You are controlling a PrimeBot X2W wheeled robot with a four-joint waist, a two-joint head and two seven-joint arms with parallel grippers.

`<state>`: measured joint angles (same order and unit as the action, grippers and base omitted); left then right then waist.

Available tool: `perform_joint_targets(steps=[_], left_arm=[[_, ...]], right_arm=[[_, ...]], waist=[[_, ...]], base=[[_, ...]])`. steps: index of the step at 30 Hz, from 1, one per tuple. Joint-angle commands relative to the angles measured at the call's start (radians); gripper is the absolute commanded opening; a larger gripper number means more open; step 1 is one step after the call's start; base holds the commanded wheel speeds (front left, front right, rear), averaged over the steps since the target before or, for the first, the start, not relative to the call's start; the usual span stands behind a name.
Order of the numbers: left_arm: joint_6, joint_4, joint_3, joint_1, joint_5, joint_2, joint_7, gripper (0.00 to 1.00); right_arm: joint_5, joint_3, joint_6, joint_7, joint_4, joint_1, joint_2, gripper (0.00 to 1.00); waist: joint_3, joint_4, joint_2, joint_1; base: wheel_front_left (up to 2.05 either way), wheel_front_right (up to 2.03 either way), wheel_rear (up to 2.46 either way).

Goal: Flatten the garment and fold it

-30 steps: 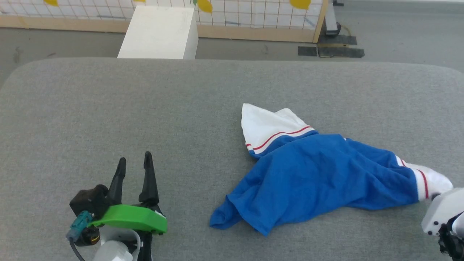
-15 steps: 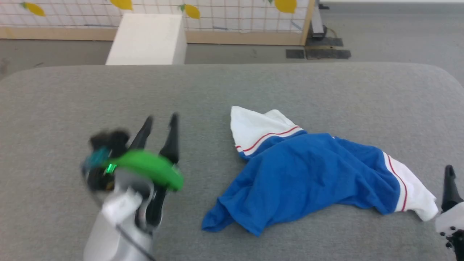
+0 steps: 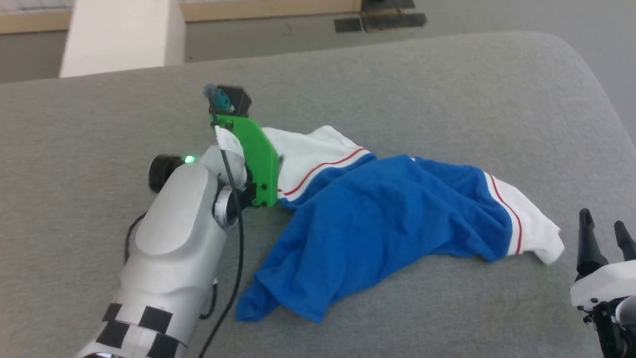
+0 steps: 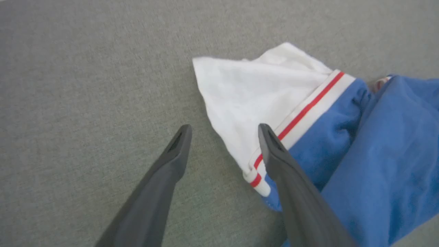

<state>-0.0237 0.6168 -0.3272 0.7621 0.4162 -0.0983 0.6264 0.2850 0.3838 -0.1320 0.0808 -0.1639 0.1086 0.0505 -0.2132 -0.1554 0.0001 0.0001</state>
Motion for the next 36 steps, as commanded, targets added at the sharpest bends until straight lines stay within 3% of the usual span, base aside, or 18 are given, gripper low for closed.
perform_joint_targets(steps=[1, 7, 8, 16, 22, 30, 36], left_arm=[[0.003, 0.032, -0.017, 0.011, -0.017, -0.017, 0.026, 1.0], [-0.014, 0.099, -0.037, -0.002, -0.006, -0.01, 0.045, 1.0], [-0.03, 0.11, -0.032, -0.01, 0.016, 0.003, 0.004, 0.0], [-0.055, 0.115, 0.011, 0.012, 0.074, 0.016, -0.135, 0.0], [-0.061, -0.016, 0.156, -0.082, 0.201, -0.022, -0.297, 0.0], [0.074, -0.205, 0.27, -0.414, 0.236, -0.077, -0.342, 0.0], [0.11, -0.297, 0.241, -0.633, 0.266, -0.041, -0.257, 0.0]], right_arm=[[0.008, -0.004, 0.001, -0.011, -0.005, 0.015, 0.0, 1.0], [-0.003, 0.002, 0.001, -0.032, -0.012, 0.024, 0.0, 1.0], [-0.011, 0.007, 0.001, -0.032, -0.013, 0.03, 0.0, 1.0], [-0.034, -0.005, 0.001, -0.023, -0.008, 0.039, 0.0, 1.0], [-0.079, -0.046, 0.001, 0.044, 0.027, 0.023, 0.0, 1.0], [-0.084, -0.066, 0.001, 0.085, 0.067, 0.005, 0.0, 1.0], [-0.077, -0.063, 0.001, 0.092, 0.083, -0.008, 0.0, 1.0]], waist=[[-0.055, -0.056, -0.0001, -0.0001], [-0.077, -0.062, -0.0001, -0.0001], [-0.079, -0.05, -0.0001, -0.0001], [-0.044, -0.003, -0.0001, -0.0001], [0.048, 0.07, -0.0001, -0.0001], [0.082, 0.123, -0.0001, -0.0001], [0.08, 0.172, -0.0001, -0.0001]], base=[[0.0, 0.0, 0.0], [0.0, 0.0, 0.0], [0.0, 0.0, 0.0], [0.0, 0.0, 0.0], [0.0, 0.0, 0.0], [0.0, 0.0, 0.0], [0.0, 0.0, 0.0]])
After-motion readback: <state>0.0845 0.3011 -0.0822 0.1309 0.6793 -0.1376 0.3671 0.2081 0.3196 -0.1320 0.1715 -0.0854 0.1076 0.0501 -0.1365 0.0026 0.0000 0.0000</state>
